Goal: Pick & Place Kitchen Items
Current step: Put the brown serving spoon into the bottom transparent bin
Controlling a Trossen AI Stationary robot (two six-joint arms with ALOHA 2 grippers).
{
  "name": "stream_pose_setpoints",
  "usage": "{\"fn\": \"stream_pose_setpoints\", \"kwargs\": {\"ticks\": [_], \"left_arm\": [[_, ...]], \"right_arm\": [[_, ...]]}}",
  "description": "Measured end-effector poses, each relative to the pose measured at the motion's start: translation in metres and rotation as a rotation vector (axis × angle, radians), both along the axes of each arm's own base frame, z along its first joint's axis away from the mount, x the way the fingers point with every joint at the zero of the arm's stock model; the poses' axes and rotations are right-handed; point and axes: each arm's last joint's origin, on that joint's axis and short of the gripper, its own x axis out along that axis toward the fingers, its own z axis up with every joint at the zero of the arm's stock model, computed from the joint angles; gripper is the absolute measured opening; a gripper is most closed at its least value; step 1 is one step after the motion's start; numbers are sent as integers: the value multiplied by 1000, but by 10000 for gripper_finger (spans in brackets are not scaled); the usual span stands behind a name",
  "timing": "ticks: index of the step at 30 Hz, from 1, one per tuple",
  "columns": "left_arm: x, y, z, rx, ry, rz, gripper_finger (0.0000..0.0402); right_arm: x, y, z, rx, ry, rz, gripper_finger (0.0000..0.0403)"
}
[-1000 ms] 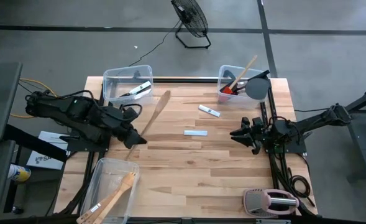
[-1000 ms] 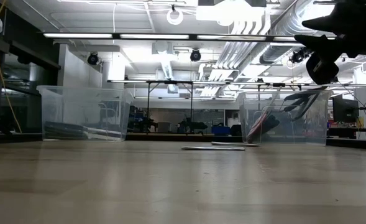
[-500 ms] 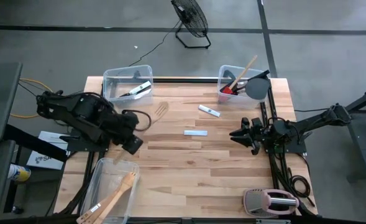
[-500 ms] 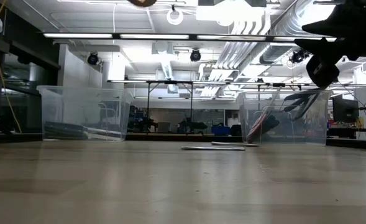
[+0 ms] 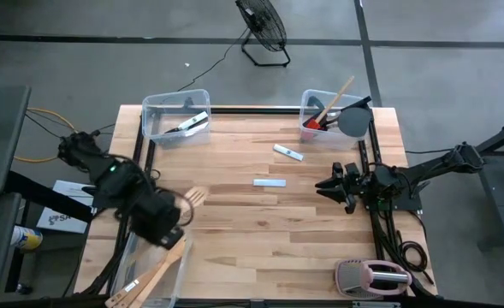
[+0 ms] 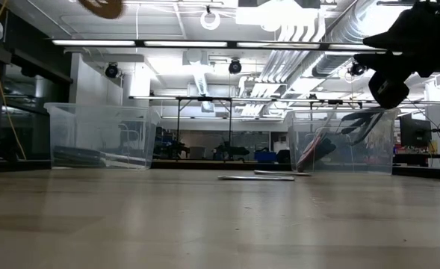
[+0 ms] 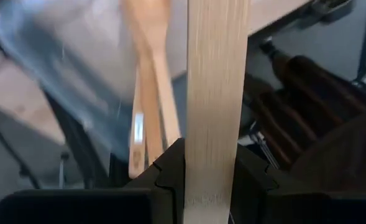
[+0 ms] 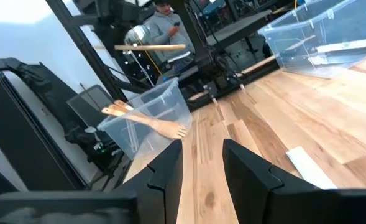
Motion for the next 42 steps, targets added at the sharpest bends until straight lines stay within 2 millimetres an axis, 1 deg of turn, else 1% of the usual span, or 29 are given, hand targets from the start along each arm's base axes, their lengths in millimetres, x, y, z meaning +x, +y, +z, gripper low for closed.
{"fn": "stream_pose_setpoints", "kwargs": {"ticks": [8,15,20,27,36,38,42], "left_arm": [[-26,-34,3,-152,252,27,80],[-26,-63,-3,-215,376,5,80],[-25,-80,-13,-197,452,-28,80],[-17,-88,-27,-177,466,-41,80],[-6,-101,-65,-222,434,-107,80],[-6,-101,-72,-228,430,-108,80],[-1,-95,-86,-236,419,-83,80]], "right_arm": [[0,0,-1,-2,6,0,106],[0,0,-1,-2,6,1,107],[0,0,-1,-2,6,1,107],[0,0,-1,-2,5,1,107],[0,0,-1,-1,5,1,107],[0,0,-1,-2,6,1,107],[0,0,-1,-1,6,1,107]]}}
